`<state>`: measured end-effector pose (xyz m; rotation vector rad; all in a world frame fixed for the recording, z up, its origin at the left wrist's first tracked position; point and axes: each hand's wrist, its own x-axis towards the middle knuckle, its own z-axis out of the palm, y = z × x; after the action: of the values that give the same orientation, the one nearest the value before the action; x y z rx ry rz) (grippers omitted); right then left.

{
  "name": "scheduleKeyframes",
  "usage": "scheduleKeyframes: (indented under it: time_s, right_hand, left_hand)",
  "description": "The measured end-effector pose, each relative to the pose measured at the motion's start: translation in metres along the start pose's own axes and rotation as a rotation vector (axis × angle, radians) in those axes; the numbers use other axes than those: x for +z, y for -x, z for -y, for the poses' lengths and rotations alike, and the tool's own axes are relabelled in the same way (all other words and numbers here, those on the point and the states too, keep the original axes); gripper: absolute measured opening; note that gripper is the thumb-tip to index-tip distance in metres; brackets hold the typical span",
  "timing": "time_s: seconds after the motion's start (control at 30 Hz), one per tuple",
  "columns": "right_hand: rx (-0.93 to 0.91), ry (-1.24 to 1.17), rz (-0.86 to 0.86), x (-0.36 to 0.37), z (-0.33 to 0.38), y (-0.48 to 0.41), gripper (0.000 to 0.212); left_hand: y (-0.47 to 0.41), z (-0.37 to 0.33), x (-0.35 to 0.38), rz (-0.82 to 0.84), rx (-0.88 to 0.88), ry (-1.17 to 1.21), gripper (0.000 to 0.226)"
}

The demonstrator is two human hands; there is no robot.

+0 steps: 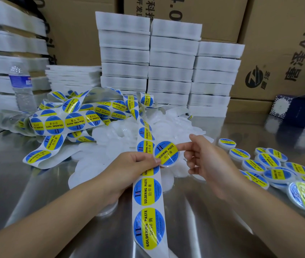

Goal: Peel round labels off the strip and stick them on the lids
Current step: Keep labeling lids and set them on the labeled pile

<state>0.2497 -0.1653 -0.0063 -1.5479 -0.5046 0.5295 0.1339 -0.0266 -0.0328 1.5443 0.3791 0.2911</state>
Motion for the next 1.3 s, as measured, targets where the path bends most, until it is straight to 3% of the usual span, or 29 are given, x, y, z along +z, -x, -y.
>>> scheduleKeyframes:
  time_s: [0.6, 0.73, 0.93, 1.07, 1.17, 1.3]
  right_hand:
    - [-0.167, 0.21, -0.151, 0.005, 0.003, 0.004, 0.056]
    - [-0.233, 0.22, -0.173, 0.008, -0.003, 0.004, 0.046]
    - [-0.374, 0.278, -0.173, 0.013, -0.016, 0.009, 0.016]
    - [-0.362, 0.284, -0.149, 0.008, -0.015, 0.004, 0.028]
    - [-0.395, 0.326, -0.04, 0.006, -0.012, 0.005, 0.039]
    - [-0.454, 0.381, 0.101, 0.011, -0.018, 0.009, 0.054]
  left_hand:
    - [0.0, -0.002, -0.001, -0.035, 0.046, -0.052, 0.014]
    - [0.0, -0.003, -0.001, -0.035, 0.048, -0.053, 0.014]
    - [0.0, -0.003, -0.001, -0.06, 0.047, -0.042, 0.013]
    - [0.0, -0.002, -0.001, -0.058, 0.032, -0.045, 0.014]
    - [0.001, -0.002, -0.001, -0.005, 0.028, -0.031, 0.013]
    - [0.006, -0.004, 0.001, 0.11, 0.069, -0.015, 0.03]
